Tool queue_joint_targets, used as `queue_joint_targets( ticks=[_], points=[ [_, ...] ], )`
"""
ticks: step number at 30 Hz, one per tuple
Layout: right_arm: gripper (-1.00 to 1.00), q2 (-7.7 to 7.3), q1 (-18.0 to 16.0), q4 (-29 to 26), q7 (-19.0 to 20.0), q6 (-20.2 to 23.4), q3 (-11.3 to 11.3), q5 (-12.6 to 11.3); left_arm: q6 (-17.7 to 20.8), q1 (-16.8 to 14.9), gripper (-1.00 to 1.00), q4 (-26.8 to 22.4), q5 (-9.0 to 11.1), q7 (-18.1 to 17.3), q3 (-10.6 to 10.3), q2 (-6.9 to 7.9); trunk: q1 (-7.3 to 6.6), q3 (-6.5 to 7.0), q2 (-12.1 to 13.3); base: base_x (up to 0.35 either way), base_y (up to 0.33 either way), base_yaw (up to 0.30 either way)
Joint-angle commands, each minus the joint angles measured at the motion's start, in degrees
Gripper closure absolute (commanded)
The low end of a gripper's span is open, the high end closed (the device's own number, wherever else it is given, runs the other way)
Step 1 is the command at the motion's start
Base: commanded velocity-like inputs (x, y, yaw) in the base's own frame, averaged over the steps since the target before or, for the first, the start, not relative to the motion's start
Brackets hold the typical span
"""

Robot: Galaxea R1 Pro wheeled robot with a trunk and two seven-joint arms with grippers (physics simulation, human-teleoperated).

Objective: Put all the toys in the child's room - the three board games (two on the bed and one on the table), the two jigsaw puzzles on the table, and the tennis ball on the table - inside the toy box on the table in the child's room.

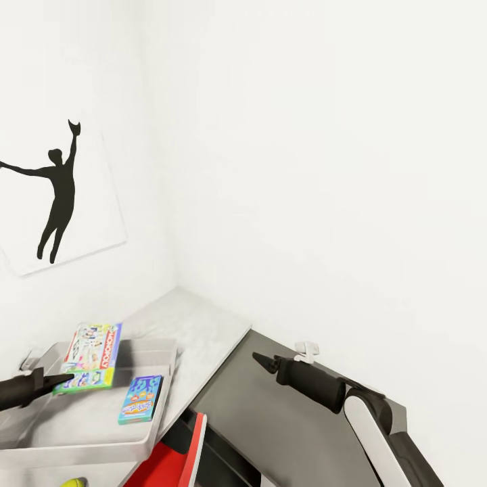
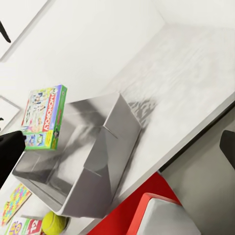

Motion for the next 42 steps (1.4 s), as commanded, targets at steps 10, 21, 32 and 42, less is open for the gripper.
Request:
queue_joint_targets(
  ticks=[10,21,32,42],
  points=[
    [-1.0,-0.05,-0.04,-0.01,0.1,0.2,-0.05,-0.01,0.51,-0.15,1.0,-2.18,-2.92,5.34,-0.07,0.18,0.03,-0.09,-0.1,0.0,0.0,0.0],
    [-1.0,-0.1,-0.04,0.0,0.1,0.2,-0.05,-0.03,0.58,-0.12,1.0,-4.33,-5.64,5.41,-0.11,1.43,0.03,-0.09,-0.1,0.0,0.0,0.0],
    [-1.0,-0.12,-0.04,0.0,0.1,0.2,-0.05,-0.04,0.58,-0.12,1.0,-4.77,-7.35,5.31,-0.14,2.96,0.03,-0.09,-0.1,0.0,0.0,0.0],
    [-1.0,-0.04,-0.04,0.0,0.1,0.2,-0.05,-0.04,0.63,-0.08,1.0,-7.39,-13.57,4.99,-0.25,2.91,0.03,-0.09,-0.1,0.0,0.0,0.0]
  ],
)
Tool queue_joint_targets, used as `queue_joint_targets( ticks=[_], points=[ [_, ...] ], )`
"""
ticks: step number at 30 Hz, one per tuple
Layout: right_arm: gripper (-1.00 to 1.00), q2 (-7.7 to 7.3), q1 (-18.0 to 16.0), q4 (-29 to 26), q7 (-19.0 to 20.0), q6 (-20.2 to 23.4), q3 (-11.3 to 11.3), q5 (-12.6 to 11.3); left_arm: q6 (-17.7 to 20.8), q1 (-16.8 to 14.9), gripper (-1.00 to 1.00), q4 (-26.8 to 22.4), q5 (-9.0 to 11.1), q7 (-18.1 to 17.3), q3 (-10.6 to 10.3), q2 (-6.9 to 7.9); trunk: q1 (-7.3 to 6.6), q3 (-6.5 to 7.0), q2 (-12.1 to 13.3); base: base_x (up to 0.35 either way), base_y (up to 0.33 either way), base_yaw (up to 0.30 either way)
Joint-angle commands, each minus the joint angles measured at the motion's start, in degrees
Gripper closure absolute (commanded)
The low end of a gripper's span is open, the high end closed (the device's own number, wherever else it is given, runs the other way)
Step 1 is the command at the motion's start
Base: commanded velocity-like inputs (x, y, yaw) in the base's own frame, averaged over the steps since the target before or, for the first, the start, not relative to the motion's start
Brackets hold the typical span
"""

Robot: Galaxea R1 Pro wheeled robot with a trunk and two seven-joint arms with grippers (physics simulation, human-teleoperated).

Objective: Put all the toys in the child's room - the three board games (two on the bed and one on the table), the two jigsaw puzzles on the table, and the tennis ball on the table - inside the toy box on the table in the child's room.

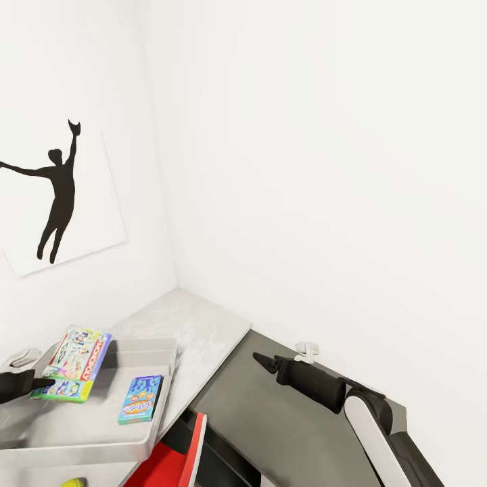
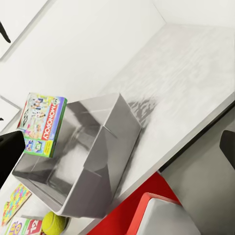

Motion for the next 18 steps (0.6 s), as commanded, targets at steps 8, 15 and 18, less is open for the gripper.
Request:
queue_joint_targets(
  ticks=[8,15,18],
  points=[
    [-1.0,-0.01,-0.04,-0.02,0.07,0.19,0.01,-0.01,0.17,0.02,1.0,-0.39,-0.51,-0.17,-1.07,0.03,0.03,-0.09,-0.1,0.0,0.0,0.0],
    [-1.0,-0.01,-0.04,-0.02,0.09,0.19,0.01,-0.01,0.11,0.04,1.0,-0.46,-0.63,-0.28,-3.14,0.01,0.03,-0.09,-0.1,0.0,0.0,0.0],
    [-1.0,-0.02,-0.04,-0.02,0.09,0.19,0.01,-0.01,0.1,0.05,1.0,-0.48,-0.65,-0.36,-3.68,0.03,0.03,-0.09,-0.1,0.0,0.0,0.0]
  ],
)
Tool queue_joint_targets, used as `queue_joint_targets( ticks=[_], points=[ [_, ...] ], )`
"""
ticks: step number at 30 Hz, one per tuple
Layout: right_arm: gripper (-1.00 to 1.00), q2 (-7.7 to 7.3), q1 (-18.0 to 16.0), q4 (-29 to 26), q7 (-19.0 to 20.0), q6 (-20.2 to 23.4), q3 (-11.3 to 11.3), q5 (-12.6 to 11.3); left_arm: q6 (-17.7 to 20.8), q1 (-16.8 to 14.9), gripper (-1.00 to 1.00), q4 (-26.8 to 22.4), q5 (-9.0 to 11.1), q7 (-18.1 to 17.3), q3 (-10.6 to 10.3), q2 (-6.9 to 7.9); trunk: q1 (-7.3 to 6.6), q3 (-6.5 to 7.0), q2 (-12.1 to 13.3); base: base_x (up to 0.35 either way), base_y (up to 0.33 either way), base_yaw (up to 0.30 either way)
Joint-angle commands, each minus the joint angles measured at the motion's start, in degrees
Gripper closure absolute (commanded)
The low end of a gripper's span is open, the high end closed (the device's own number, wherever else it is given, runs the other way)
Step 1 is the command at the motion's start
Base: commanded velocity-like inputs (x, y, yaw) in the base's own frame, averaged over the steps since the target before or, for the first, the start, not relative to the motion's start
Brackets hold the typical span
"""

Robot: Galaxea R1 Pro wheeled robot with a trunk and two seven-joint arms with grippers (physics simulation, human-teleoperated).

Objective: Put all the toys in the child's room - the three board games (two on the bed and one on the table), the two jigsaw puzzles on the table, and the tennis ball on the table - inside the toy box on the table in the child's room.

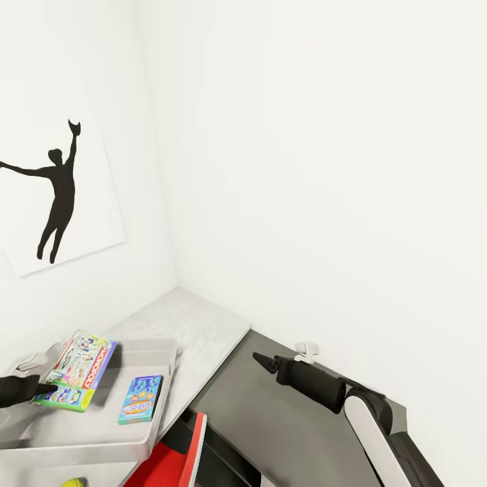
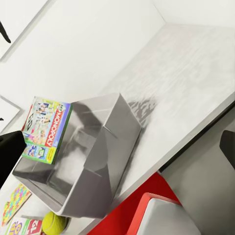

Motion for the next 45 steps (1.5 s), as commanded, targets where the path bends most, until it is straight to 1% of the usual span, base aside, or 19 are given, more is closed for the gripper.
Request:
queue_joint_targets(
  ticks=[1,13,15,19,23,25,27,28,29,31,33,37,45],
  points=[
    [-1.0,-0.03,-0.04,-0.02,0.09,0.19,0.01,-0.01,0.35,-0.04,1.0,0.01,0.21,-0.1,-0.04,0.02,0.03,-0.09,-0.1,0.0,0.0,0.0],
    [-1.0,-0.03,-0.04,-0.02,0.09,0.19,0.01,-0.07,0.47,0.12,1.0,0.02,0.16,-0.54,-0.26,0.06,0.03,-0.09,-0.1,0.0,0.0,0.0],
    [-1.0,-0.03,-0.04,-0.02,0.09,0.19,0.01,-0.07,0.63,0.13,1.0,0.01,-0.01,-0.6,-0.26,0.06,0.03,-0.09,-0.1,0.0,0.0,0.0],
    [-1.0,-0.03,-0.04,-0.02,0.09,0.19,0.01,-0.09,0.94,0.13,1.0,0.04,-1.09,-0.81,-0.21,0.11,0.03,-0.09,-0.1,0.0,0.0,0.0],
    [-1.0,-0.03,-0.04,-0.02,0.09,0.19,0.01,-0.1,1.02,0.15,1.0,0.01,-1.47,-2.56,-0.27,0.07,0.03,-0.09,-0.1,0.0,0.0,0.0],
    [-1.0,-0.03,-0.04,-0.02,0.09,0.19,0.01,-0.1,1.03,0.19,1.0,0.01,-2.11,-3.78,-0.29,0.1,0.03,-0.09,-0.1,0.0,0.0,0.0],
    [-1.0,-0.03,-0.04,-0.02,0.09,0.19,0.01,-0.1,1.04,0.2,1.0,0.0,-3.7,-4.91,-0.28,0.09,0.03,-0.09,-0.1,0.0,0.0,0.0],
    [-1.0,-0.03,-0.04,-0.02,0.09,0.19,0.01,-0.1,1.04,0.21,1.0,0.0,-5.16,-5.68,-0.26,0.08,0.03,-0.09,-0.1,0.0,0.0,0.0],
    [-1.0,-0.03,-0.04,-0.02,0.09,0.19,0.01,-0.1,1.04,0.21,1.0,0.0,-5.91,-6.09,-0.24,0.08,0.03,-0.09,-0.1,0.0,0.0,0.0],
    [-1.0,-0.03,-0.04,-0.02,0.09,0.19,0.01,-0.1,1.05,0.22,1.0,0.03,-8.5,-8.1,-0.15,0.04,0.03,-0.09,-0.1,0.0,0.0,0.0],
    [-1.0,-0.03,-0.04,-0.02,0.09,0.19,0.01,-0.1,1.08,0.22,1.0,0.05,-9.56,-9.52,-0.12,0.01,0.03,-0.09,-0.1,0.0,0.0,0.0],
    [-1.0,-0.03,-0.04,-0.02,0.09,0.19,0.01,-0.1,1.24,0.22,1.0,0.04,-10.4,-10.76,-0.08,-0.02,0.03,-0.09,-0.1,0.0,0.0,0.0],
    [-1.0,-0.03,-0.04,-0.02,0.09,0.19,0.01,-0.1,1.38,0.22,1.0,0.08,-10.73,-10.98,-0.09,-0.19,0.03,-0.09,-0.1,0.0,0.0,0.0]
  ],
)
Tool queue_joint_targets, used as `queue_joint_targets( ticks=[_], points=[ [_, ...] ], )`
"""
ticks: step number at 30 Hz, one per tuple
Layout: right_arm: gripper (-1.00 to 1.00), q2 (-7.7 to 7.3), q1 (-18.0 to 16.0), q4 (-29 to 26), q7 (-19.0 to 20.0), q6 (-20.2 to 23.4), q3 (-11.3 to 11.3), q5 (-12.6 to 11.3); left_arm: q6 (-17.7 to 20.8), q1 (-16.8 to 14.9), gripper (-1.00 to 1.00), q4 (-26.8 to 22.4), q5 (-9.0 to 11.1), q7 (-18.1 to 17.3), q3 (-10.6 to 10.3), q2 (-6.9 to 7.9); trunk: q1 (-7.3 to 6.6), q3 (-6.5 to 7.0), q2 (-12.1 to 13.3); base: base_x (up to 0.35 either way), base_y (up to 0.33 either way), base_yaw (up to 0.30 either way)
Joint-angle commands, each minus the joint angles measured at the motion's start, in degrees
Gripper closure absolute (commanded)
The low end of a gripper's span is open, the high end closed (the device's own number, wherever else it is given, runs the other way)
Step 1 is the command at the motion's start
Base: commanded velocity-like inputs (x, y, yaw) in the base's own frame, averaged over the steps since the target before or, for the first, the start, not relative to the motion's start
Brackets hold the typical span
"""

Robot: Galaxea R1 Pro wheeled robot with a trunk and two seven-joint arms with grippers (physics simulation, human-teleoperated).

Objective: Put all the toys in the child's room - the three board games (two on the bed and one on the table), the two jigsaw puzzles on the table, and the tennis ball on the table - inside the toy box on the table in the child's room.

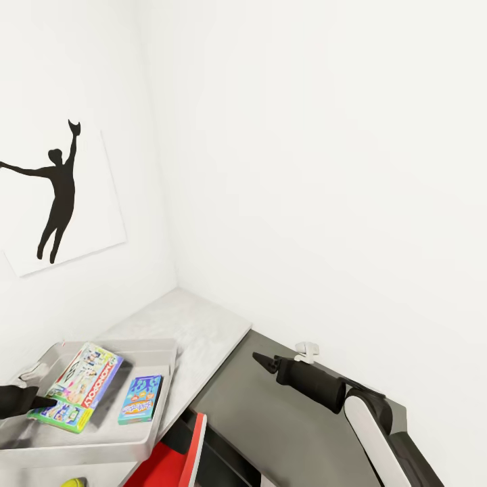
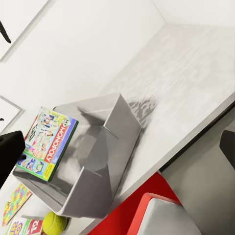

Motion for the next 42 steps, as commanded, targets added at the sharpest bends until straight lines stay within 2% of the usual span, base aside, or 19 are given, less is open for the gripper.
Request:
queue_joint_targets(
  ticks=[1,9,17,36,37,42],
  points=[
    [-1.0,-0.03,-0.04,-0.02,0.09,0.19,0.01,-0.01,0.62,-0.04,1.0,0.0,0.08,-0.08,0.04,-0.08,0.03,-0.09,-0.1,0.0,0.0,0.0],
    [-1.0,-0.03,-0.04,-0.02,0.09,0.19,0.01,0.0,1.35,-0.04,1.0,0.21,0.09,0.4,0.07,-0.43,0.03,-0.09,-0.1,0.0,0.0,0.0],
    [-1.0,-0.03,-0.04,-0.02,0.09,0.19,0.01,0.06,3.21,-0.04,1.0,0.27,0.13,4.58,0.58,-0.59,0.03,-0.09,-0.1,0.0,0.0,0.0],
    [-1.0,-0.12,-0.04,-0.02,0.09,0.19,0.01,0.07,3.24,-0.04,1.0,0.27,0.22,5.12,1.01,-0.62,0.03,-0.09,-0.1,0.0,0.0,0.0],
    [-1.0,-0.12,-0.04,-0.02,0.09,0.19,0.01,0.07,3.24,-0.04,-1.0,0.27,0.24,5.11,1.04,-0.62,0.03,-0.09,-0.1,0.0,0.0,0.0],
    [-1.0,-0.12,-0.04,-0.02,0.09,0.19,0.01,0.07,3.24,-0.04,-1.0,0.27,0.3,5.09,1.08,-0.62,0.03,-0.09,-0.1,0.0,0.0,0.0]
  ],
)
